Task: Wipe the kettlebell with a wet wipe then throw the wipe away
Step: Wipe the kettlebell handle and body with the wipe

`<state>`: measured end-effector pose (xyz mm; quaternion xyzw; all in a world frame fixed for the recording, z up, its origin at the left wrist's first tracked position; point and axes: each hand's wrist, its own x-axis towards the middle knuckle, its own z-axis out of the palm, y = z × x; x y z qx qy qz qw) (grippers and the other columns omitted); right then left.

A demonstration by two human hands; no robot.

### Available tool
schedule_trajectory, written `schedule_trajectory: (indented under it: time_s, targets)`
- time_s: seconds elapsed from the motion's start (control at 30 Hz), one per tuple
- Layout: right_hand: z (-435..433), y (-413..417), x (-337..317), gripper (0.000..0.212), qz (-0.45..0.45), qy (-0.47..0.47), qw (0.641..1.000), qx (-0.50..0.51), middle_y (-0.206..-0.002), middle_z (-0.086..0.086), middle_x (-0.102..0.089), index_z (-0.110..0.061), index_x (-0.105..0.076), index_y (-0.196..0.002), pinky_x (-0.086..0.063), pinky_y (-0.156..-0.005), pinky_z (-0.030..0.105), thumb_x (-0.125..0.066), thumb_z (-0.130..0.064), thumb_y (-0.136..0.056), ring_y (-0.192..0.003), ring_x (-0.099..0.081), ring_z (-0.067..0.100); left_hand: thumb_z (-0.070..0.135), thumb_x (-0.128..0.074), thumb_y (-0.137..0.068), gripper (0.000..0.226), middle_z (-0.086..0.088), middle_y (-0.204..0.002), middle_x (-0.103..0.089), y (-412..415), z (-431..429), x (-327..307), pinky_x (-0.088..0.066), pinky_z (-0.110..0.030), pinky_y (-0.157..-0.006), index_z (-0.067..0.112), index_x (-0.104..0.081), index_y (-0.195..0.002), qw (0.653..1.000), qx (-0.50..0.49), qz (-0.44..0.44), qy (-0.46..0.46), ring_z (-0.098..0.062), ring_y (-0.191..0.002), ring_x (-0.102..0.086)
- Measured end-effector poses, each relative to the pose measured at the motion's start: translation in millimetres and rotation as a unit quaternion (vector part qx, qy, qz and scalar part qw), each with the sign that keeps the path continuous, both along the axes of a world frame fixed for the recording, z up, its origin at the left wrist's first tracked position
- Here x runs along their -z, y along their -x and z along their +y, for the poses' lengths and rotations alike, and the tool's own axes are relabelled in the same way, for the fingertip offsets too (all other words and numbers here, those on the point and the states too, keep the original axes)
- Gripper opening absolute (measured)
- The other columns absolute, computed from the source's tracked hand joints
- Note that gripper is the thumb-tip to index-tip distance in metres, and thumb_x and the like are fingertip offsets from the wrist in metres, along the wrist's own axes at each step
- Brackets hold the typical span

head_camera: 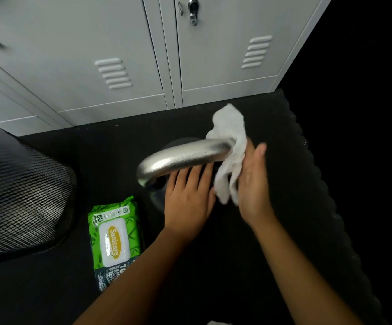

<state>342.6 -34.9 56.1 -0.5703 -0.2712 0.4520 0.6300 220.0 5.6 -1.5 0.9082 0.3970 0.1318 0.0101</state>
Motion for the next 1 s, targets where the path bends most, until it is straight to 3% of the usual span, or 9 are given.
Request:
schedule_trajectory:
  time_s: [0.13, 0.2, 0.27, 0.43, 0.6, 0.73, 0.83, 0.93, 1.0]
  targets:
    - [0, 2, 15, 0.066, 0.016, 0.057, 0.998, 0.02, -0.138, -0.001, -0.052, -0.026, -0.043, -0.138, -0.039, -0.102, 0.025, -0.014, -0.063, -0.091, -0.131, -0.046, 0.014, 0.04, -0.044, -0.091, 0.053, -0.008, -0.136, -0.054, -1, 0, -4, -0.02, -0.039, -0.112, 0.013, -0.049, -0.137, 1.0, -0.005, -0.015, 0.004, -0.025, -0.128, -0.038]
    - [16, -11, 6, 0.09, 0.01, 0.114, 0.993, -0.006, -0.142, 0.004, -0.05, -0.024, -0.043, -0.141, -0.033, -0.11, 0.041, -0.021, -0.082, -0.076, -0.131, -0.045, 0.018, 0.039, -0.043, -0.091, 0.052, -0.008, -0.136, -0.053, -1, -1, -3, -0.02, -0.039, -0.112, 0.014, -0.049, -0.137, 1.0, -0.005, 0.001, -0.002, -0.025, -0.128, -0.038]
    - [22, -18, -1, 0.109, -0.013, 0.117, 0.993, -0.03, -0.14, 0.004, -0.052, -0.021, -0.043, -0.141, -0.035, -0.11, 0.043, -0.031, -0.094, -0.061, -0.129, -0.048, 0.016, 0.037, -0.042, -0.092, 0.051, -0.008, -0.137, -0.053, 0, 0, -1, -0.02, -0.041, -0.112, 0.015, -0.047, -0.137, 1.0, -0.003, 0.009, -0.006, -0.025, -0.129, -0.037]
    - [-12, 6, 17, 0.081, -0.069, -0.005, 0.998, -0.011, -0.141, -0.003, -0.048, -0.022, -0.033, -0.145, -0.042, -0.099, 0.019, -0.027, -0.075, -0.084, -0.128, -0.047, 0.005, 0.037, -0.046, -0.092, 0.048, -0.009, -0.133, -0.056, -1, -1, 0, -0.022, -0.041, -0.112, 0.013, -0.05, -0.134, 1.0, 0.0, -0.02, -0.012, -0.027, -0.127, -0.04]
    - [13, -15, 5, 0.093, 0.009, 0.13, 0.991, -0.013, -0.133, 0.001, -0.057, -0.026, -0.049, -0.136, -0.036, -0.11, 0.043, -0.036, -0.088, -0.069, -0.122, -0.054, 0.015, 0.038, -0.042, -0.092, 0.051, -0.008, -0.136, -0.053, 0, -1, 1, -0.018, -0.04, -0.112, 0.015, -0.047, -0.138, 1.0, -0.004, 0.004, -0.012, -0.025, -0.128, -0.036]
    - [12, -10, -6, 0.033, -0.041, 0.065, 0.997, -0.027, -0.113, -0.007, -0.063, -0.033, -0.055, -0.114, -0.048, -0.087, 0.017, -0.027, -0.043, -0.1, -0.103, -0.062, 0.0, 0.037, -0.041, -0.094, 0.049, -0.008, -0.136, -0.053, -1, -1, 4, -0.021, -0.041, -0.112, 0.015, -0.047, -0.137, 1.0, -0.008, -0.004, -0.016, -0.025, -0.129, -0.037]
    - [-2, 4, 7, 0.033, -0.047, 0.017, 0.999, 0.02, -0.122, -0.016, -0.053, -0.031, -0.04, -0.132, -0.042, -0.083, 0.004, -0.024, -0.026, -0.104, -0.104, -0.054, -0.017, 0.038, -0.041, -0.095, 0.048, -0.009, -0.135, -0.055, -1, -1, 2, -0.02, -0.04, -0.113, 0.014, -0.05, -0.135, 1.0, -0.002, -0.011, -0.012, -0.026, -0.128, -0.038]
    - [15, -6, 4, 0.044, 0.019, 0.106, 0.993, 0.048, -0.122, 0.0, -0.06, -0.014, -0.048, -0.135, -0.046, -0.096, 0.02, -0.028, -0.035, -0.102, -0.104, -0.06, -0.002, 0.037, -0.042, -0.093, 0.049, -0.008, -0.136, -0.054, -2, 0, 0, -0.019, -0.039, -0.113, 0.016, -0.048, -0.137, 1.0, -0.005, -0.003, -0.008, -0.025, -0.128, -0.037]
    - [29, -13, -5, 0.038, -0.025, 0.134, 0.99, 0.042, -0.109, 0.006, -0.065, -0.016, -0.061, -0.116, -0.048, -0.094, 0.036, -0.036, -0.039, -0.099, -0.102, -0.062, 0.015, 0.036, -0.042, -0.093, 0.049, -0.007, -0.136, -0.053, -1, -1, 1, -0.019, -0.039, -0.112, 0.017, -0.047, -0.138, 1.0, -0.012, -0.007, -0.008, -0.024, -0.128, -0.036]
